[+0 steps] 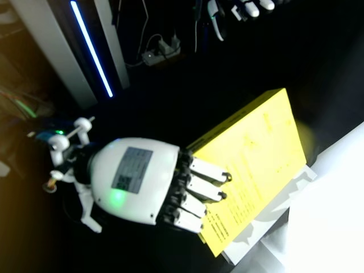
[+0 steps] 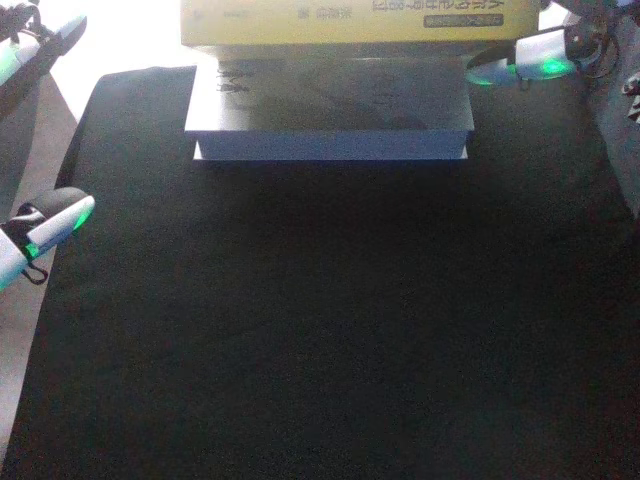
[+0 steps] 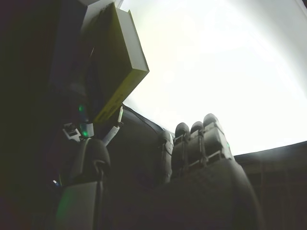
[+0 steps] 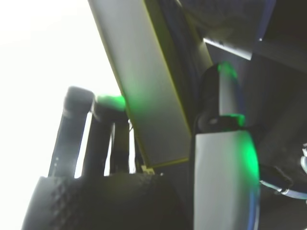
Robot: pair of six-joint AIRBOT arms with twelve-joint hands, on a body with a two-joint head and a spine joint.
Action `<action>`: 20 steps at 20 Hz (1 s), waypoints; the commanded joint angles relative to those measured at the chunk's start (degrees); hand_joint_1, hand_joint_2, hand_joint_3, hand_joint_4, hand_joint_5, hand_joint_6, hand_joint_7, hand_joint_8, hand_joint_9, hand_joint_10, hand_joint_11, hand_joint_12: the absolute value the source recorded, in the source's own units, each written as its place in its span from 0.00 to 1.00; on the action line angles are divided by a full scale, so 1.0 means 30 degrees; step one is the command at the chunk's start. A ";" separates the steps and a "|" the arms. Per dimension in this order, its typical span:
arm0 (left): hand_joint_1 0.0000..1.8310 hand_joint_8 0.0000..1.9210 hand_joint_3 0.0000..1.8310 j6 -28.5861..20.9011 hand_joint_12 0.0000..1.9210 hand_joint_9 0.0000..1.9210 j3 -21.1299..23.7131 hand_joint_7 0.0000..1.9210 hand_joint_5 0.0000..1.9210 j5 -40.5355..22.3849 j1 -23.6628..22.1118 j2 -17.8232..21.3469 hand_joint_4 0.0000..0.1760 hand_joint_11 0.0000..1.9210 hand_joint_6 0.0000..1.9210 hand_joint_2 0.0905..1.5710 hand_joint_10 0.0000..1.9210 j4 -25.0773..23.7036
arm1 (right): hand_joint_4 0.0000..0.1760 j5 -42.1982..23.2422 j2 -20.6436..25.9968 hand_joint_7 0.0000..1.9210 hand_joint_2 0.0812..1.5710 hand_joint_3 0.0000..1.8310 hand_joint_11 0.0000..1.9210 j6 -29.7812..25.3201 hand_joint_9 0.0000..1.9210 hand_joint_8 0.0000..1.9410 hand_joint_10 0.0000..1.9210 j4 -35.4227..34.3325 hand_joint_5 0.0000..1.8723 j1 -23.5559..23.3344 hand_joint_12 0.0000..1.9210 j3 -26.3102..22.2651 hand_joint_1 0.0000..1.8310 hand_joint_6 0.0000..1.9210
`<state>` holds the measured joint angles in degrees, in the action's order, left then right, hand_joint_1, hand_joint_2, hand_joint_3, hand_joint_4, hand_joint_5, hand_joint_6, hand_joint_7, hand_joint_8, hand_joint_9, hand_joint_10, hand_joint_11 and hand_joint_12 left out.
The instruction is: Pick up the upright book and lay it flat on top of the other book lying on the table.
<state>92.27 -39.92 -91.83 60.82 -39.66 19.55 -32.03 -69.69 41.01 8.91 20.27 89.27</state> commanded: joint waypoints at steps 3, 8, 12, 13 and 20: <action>0.34 0.00 0.00 0.0034 0.00 0.00 0.0011 0.05 0.09 -0.2405 -0.0087 0.0078 0.26 0.00 0.00 0.75 0.00 -0.0235 | 0.00 0.0969 0.0894 0.18 0.73 0.00 0.02 -0.0484 0.13 0.30 0.53 0.0249 0.07 0.0487 0.91 -0.0927 0.51 0.45; 0.35 0.00 0.00 0.0034 0.00 0.00 0.0076 0.03 0.07 -0.2405 -0.0003 0.0097 0.42 0.00 0.00 0.75 0.00 -0.0073 | 0.00 -0.2169 0.2052 0.00 0.72 0.00 0.00 -0.8018 0.00 0.03 0.17 0.3618 0.00 0.1272 0.79 -0.1278 0.35 0.02; 0.35 0.00 0.00 0.0034 0.00 0.00 0.0106 0.05 0.08 -0.2407 0.0081 0.0116 0.31 0.00 0.00 0.75 0.00 0.0011 | 0.00 -0.4369 0.2455 0.00 0.66 0.00 0.00 -1.0494 0.00 0.00 0.00 0.4310 0.00 0.1289 0.51 -0.1431 0.28 0.00; 0.35 0.00 0.00 0.0034 0.00 0.00 0.0123 0.04 0.08 -0.2407 0.0087 0.0137 0.36 0.00 0.00 0.75 0.00 0.0011 | 0.00 -0.5051 0.2909 0.00 0.66 0.00 0.00 -1.0898 0.00 0.00 0.00 0.4310 0.00 0.1289 0.51 -0.1811 0.27 0.00; 0.34 0.00 0.00 0.0034 0.00 0.00 0.0230 0.04 0.10 -0.2407 0.0285 0.0273 0.39 0.00 0.01 0.73 0.00 0.0175 | 0.13 -0.8519 0.6441 0.00 0.66 0.00 0.00 -1.0923 0.00 0.00 0.00 0.4585 0.00 0.1285 0.43 -0.5541 0.26 0.00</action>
<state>92.09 -39.20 -91.90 62.02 -39.42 20.78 -50.28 -50.33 8.75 25.12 24.58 72.31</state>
